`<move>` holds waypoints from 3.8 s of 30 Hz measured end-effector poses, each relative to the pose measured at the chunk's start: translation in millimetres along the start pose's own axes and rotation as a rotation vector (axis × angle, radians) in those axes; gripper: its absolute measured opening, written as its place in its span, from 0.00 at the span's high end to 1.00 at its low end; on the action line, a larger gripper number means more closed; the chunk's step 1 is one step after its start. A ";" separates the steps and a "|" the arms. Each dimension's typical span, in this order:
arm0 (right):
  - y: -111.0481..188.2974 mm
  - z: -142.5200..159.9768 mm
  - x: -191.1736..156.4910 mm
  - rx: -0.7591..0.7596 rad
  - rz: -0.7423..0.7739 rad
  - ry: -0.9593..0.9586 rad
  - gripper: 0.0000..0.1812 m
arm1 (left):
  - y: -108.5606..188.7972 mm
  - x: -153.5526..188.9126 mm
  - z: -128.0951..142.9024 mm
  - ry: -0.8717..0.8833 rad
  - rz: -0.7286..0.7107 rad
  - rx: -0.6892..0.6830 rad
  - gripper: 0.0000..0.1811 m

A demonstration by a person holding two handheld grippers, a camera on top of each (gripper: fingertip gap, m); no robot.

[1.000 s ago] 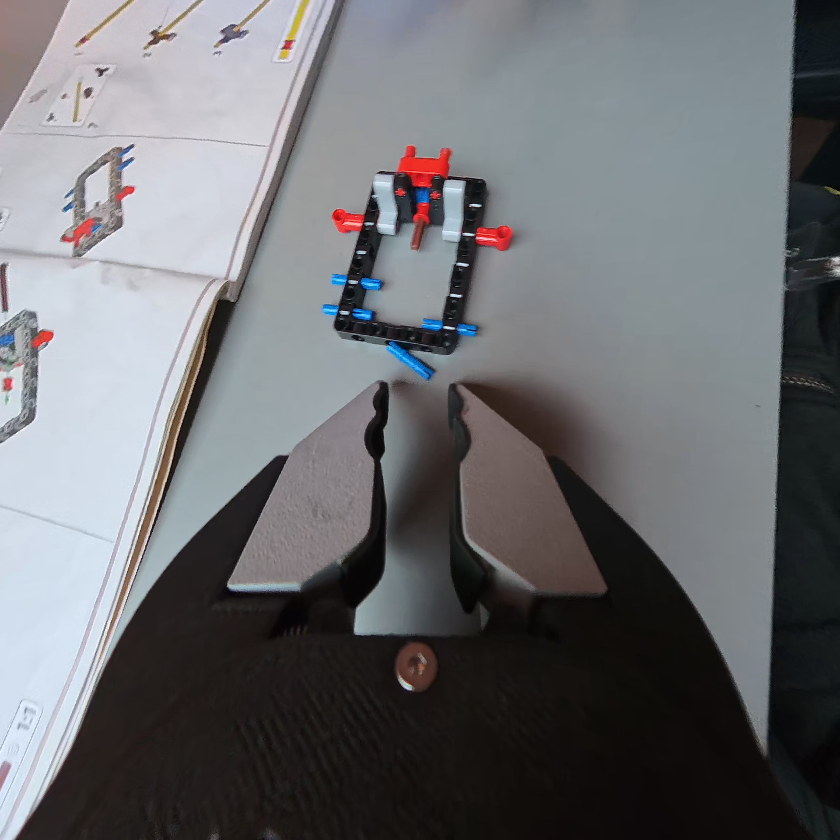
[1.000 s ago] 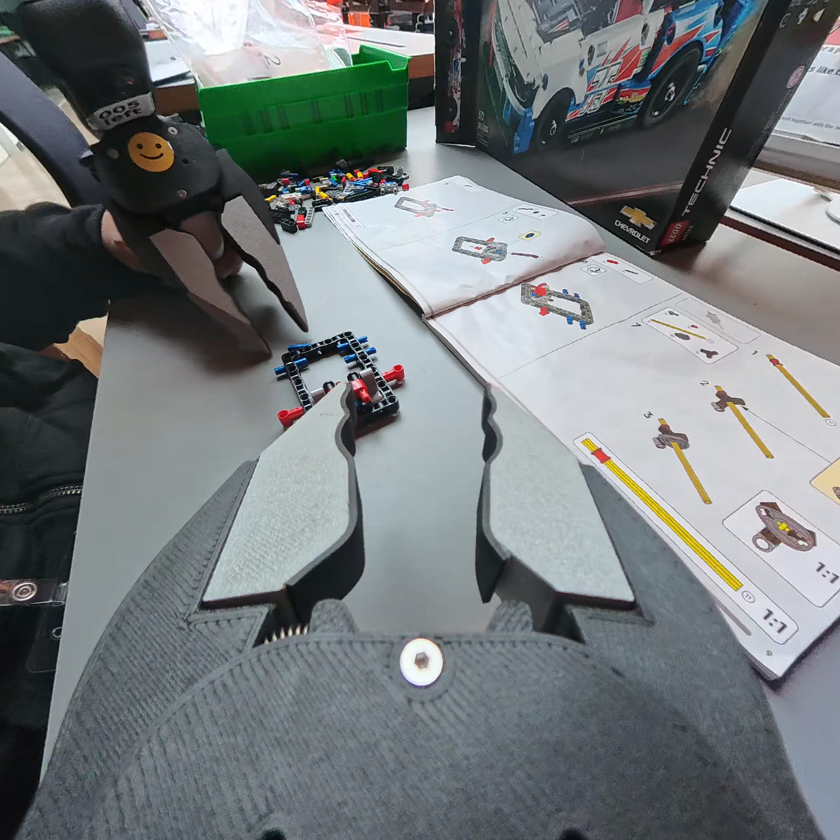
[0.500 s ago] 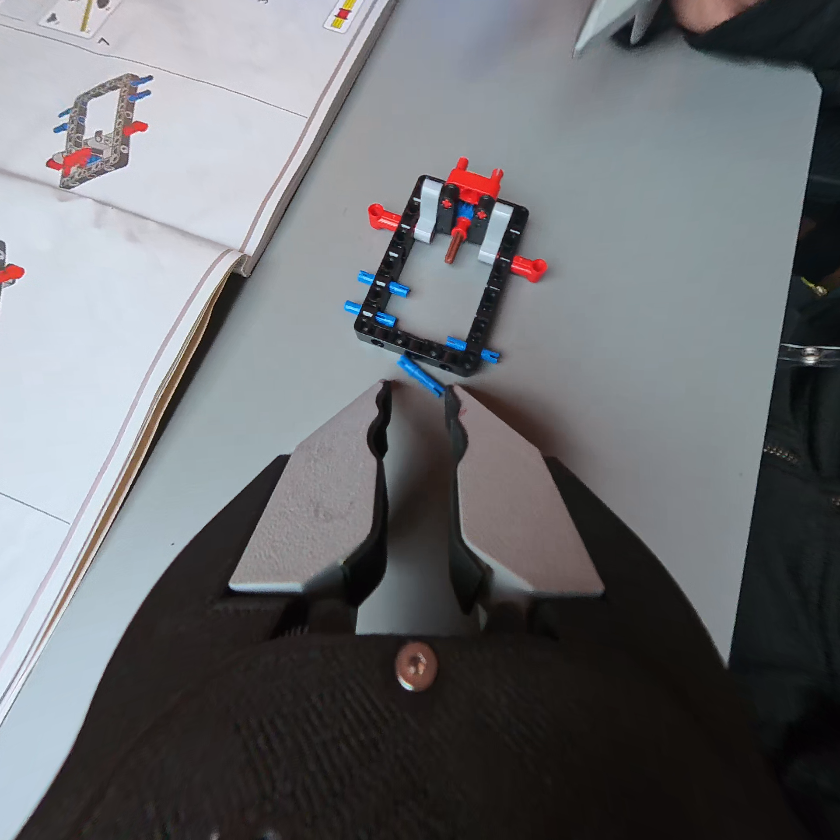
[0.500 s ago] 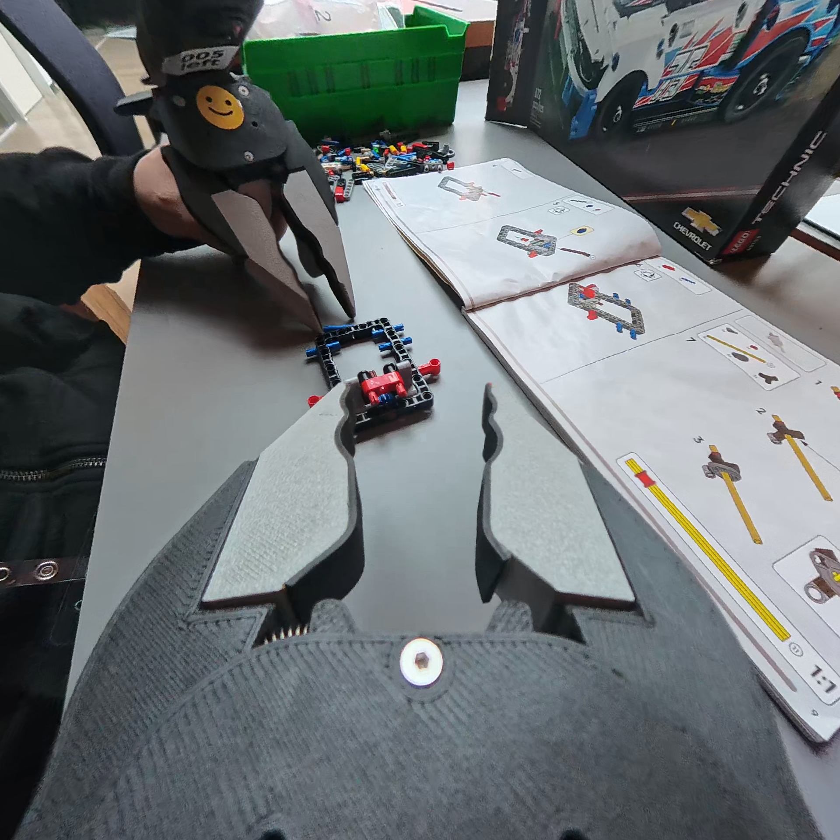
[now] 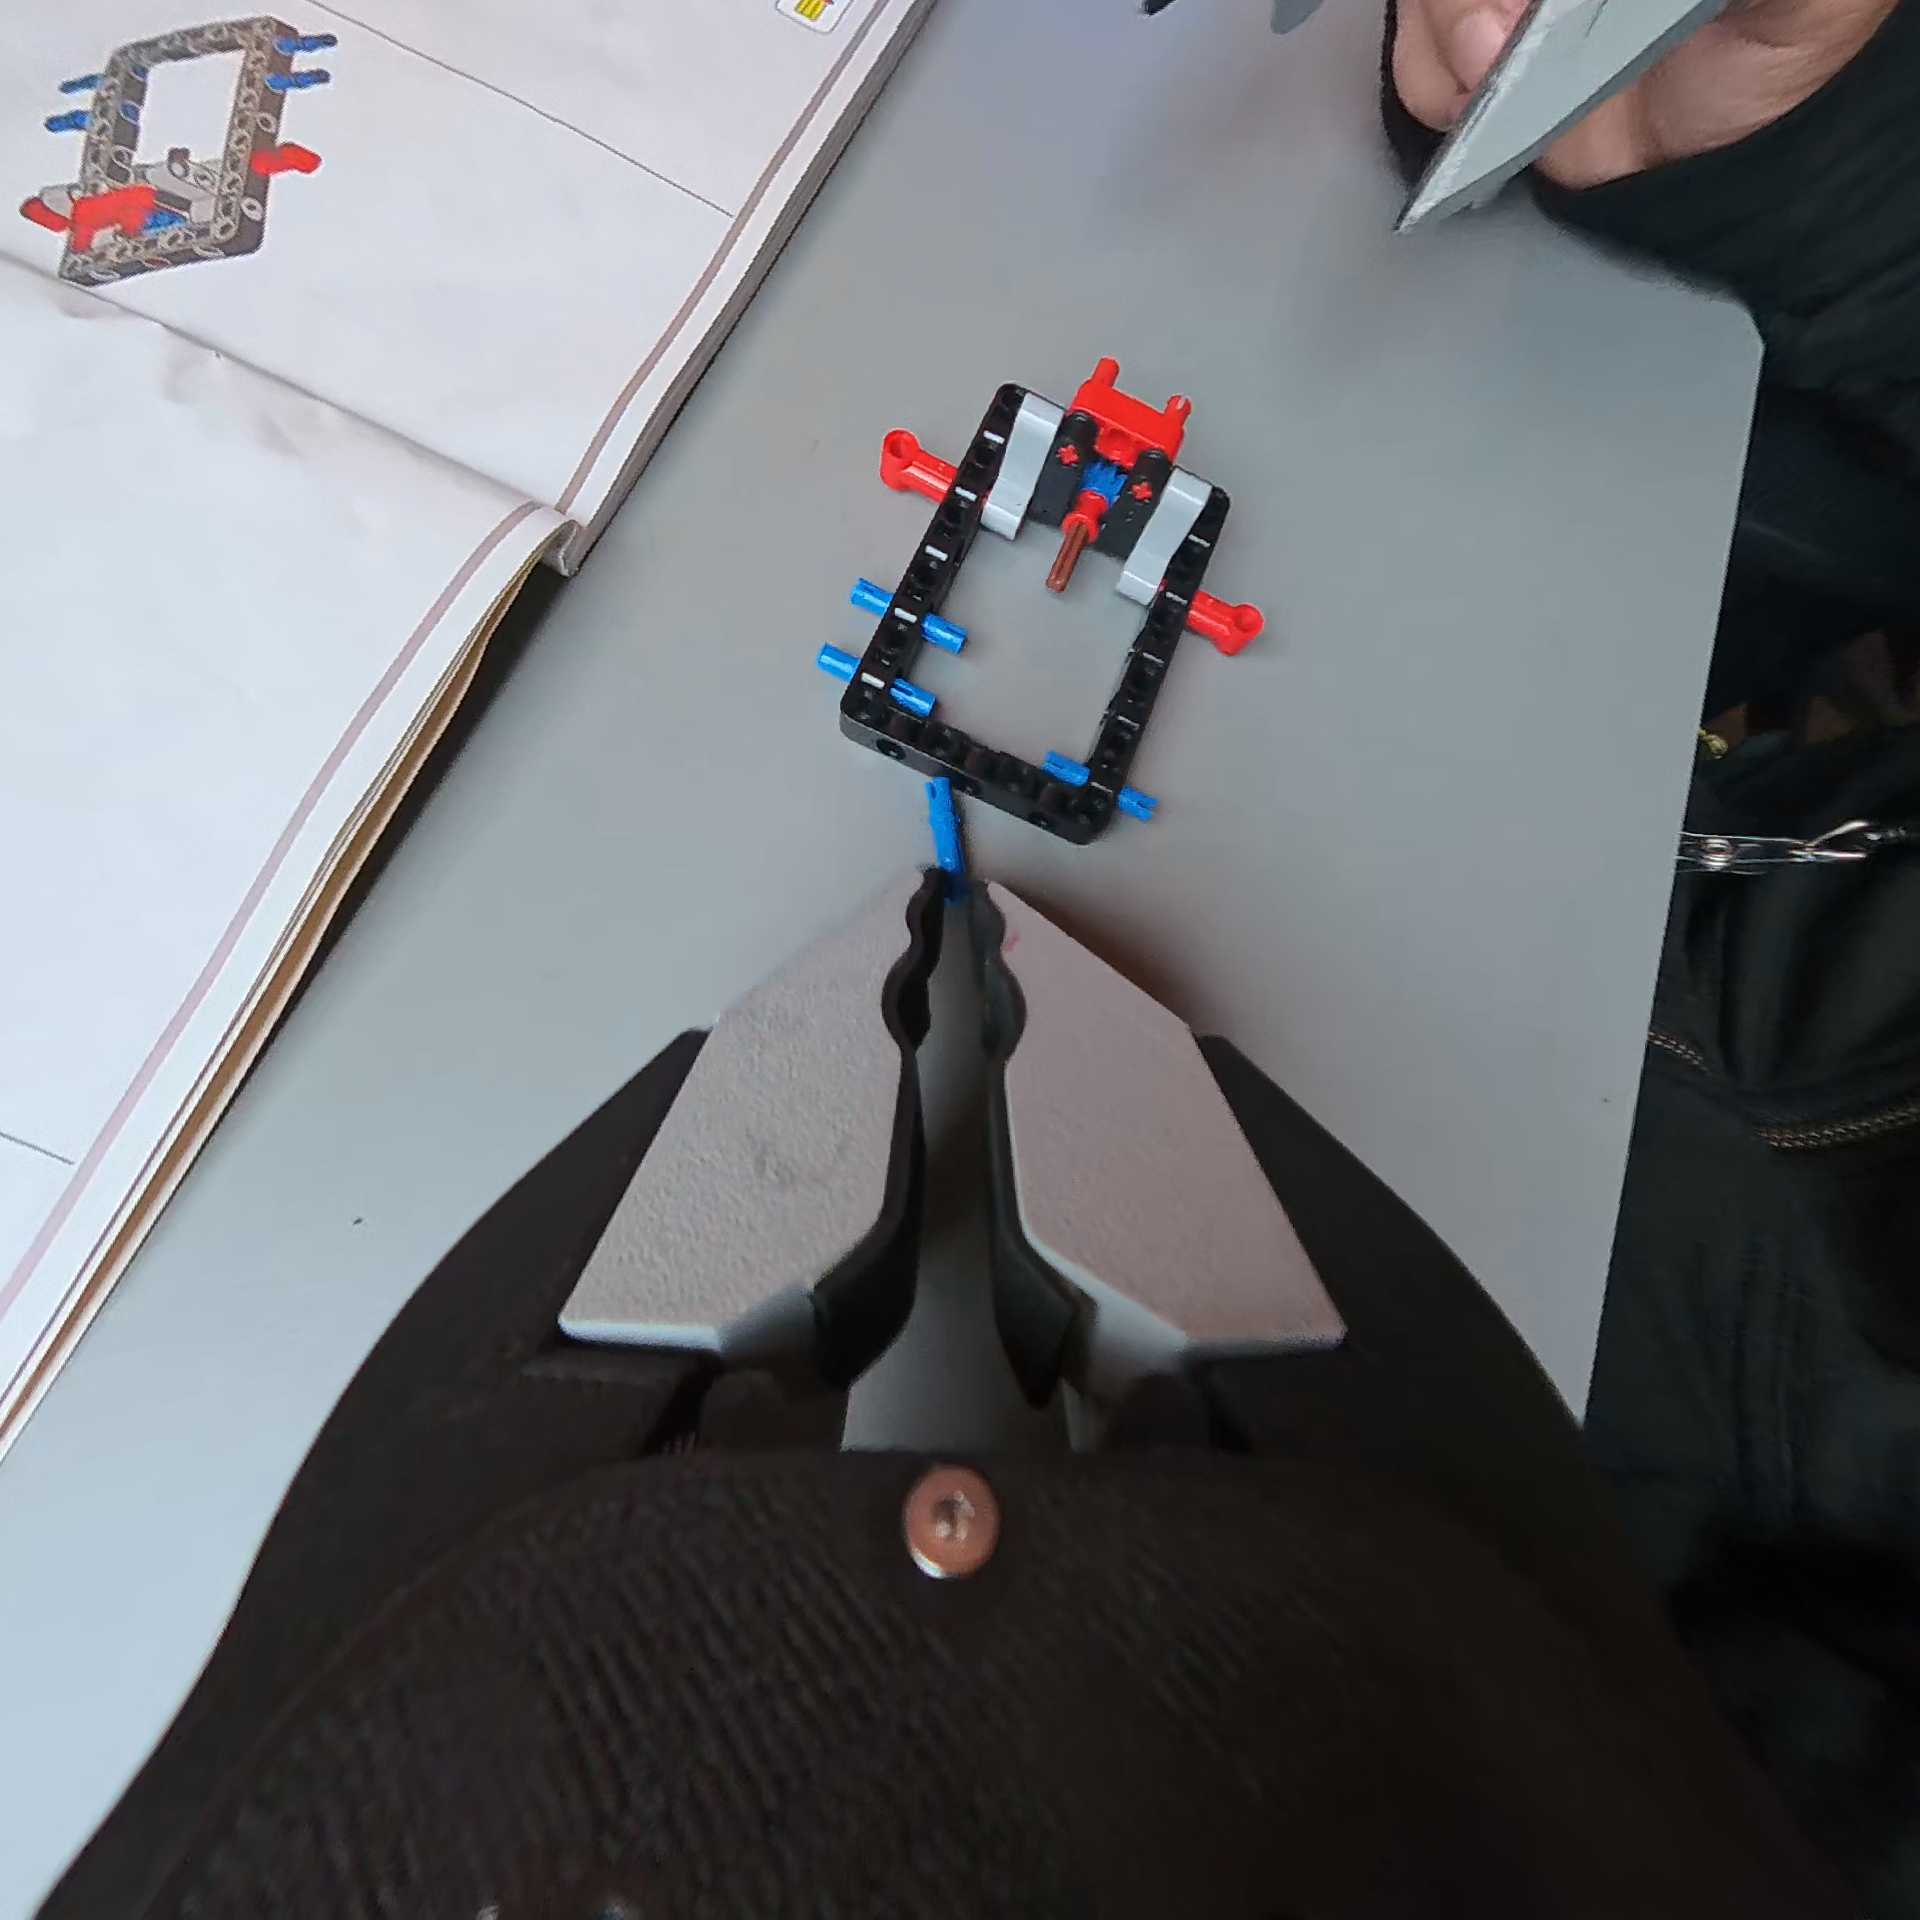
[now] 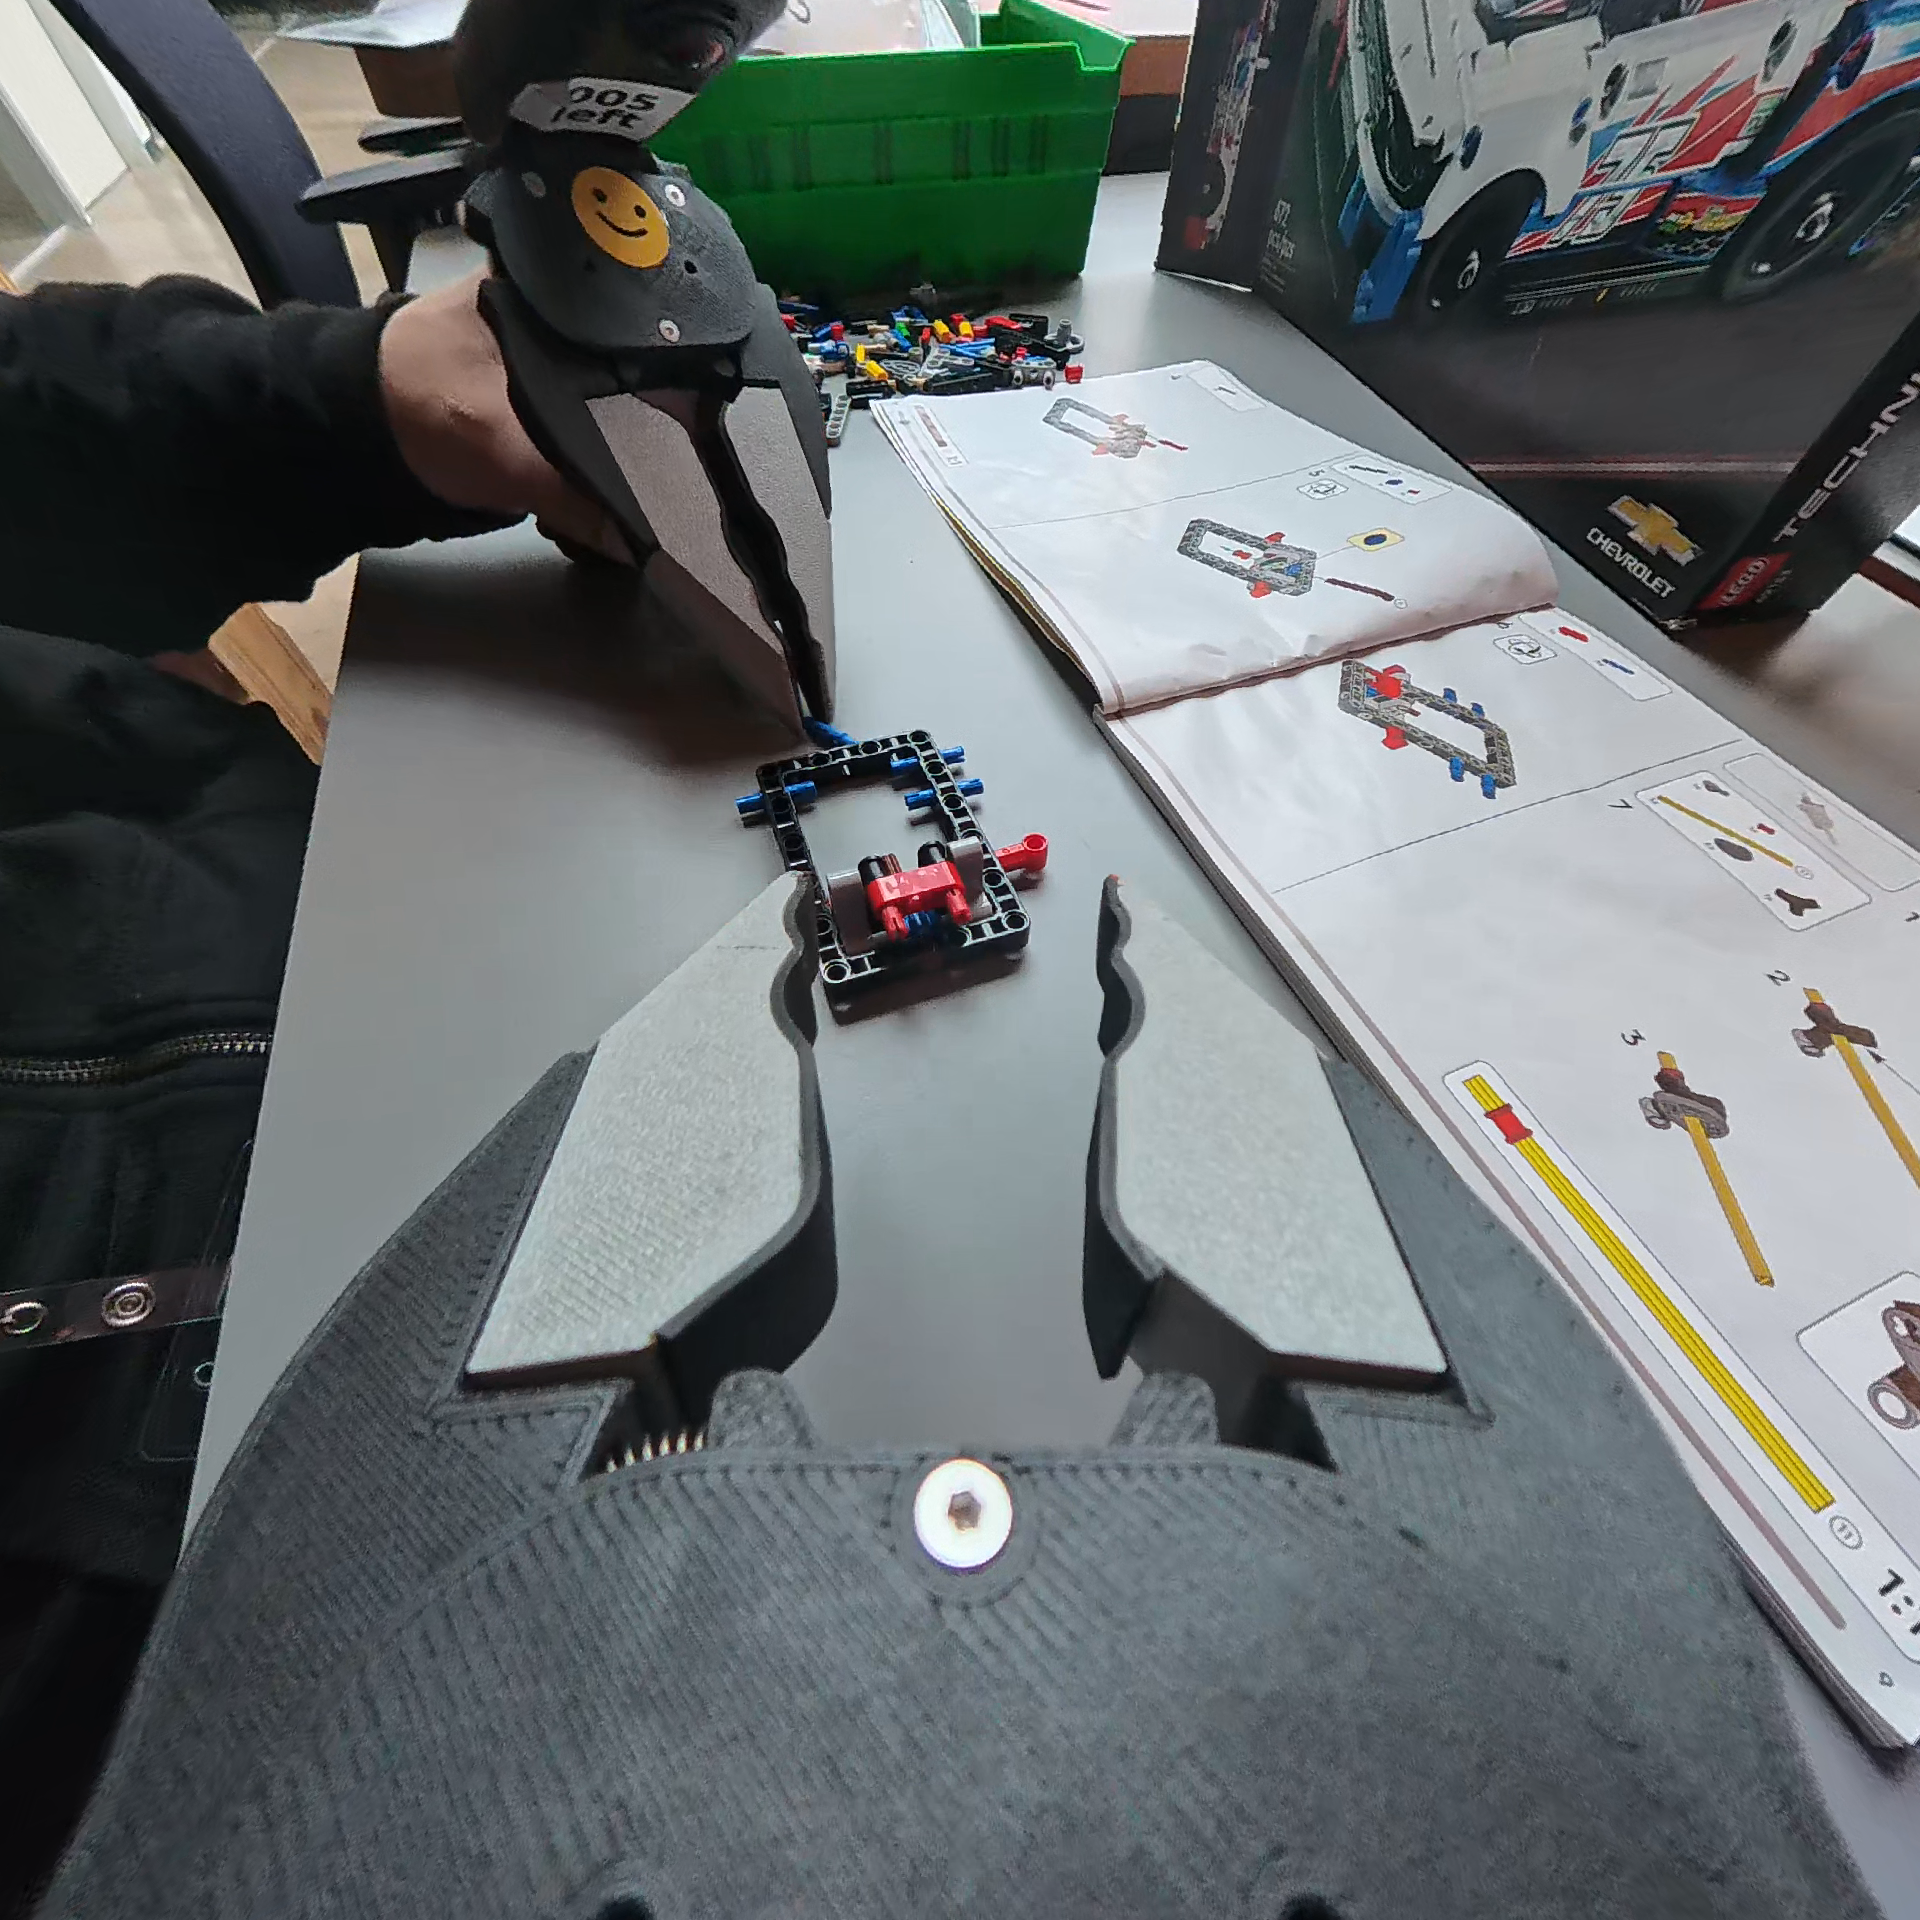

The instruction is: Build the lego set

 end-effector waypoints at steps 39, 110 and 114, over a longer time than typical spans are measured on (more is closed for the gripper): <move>-57.8 -13.9 -75.6 -0.163 0.099 0.523 0.99 | 8.4 61.8 -13.3 -0.110 0.187 0.147 0.87; -49.1 -29.8 -75.1 -0.138 0.663 0.932 0.99 | 16.9 64.6 -25.3 -0.257 -0.056 0.295 0.96; -46.2 -31.2 -70.8 -0.126 0.654 0.891 0.99 | 14.9 64.2 -25.0 -0.259 -0.072 0.281 0.96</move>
Point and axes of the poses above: each gripper's, where its closed fingertips meet, y back along the fingers, z out of its underside, x = y × z across the jaws, the point moved 3 cm from there along y, back along the fingers, and after that the axes turned 15 degrees about -x, right-handed, at the moved point
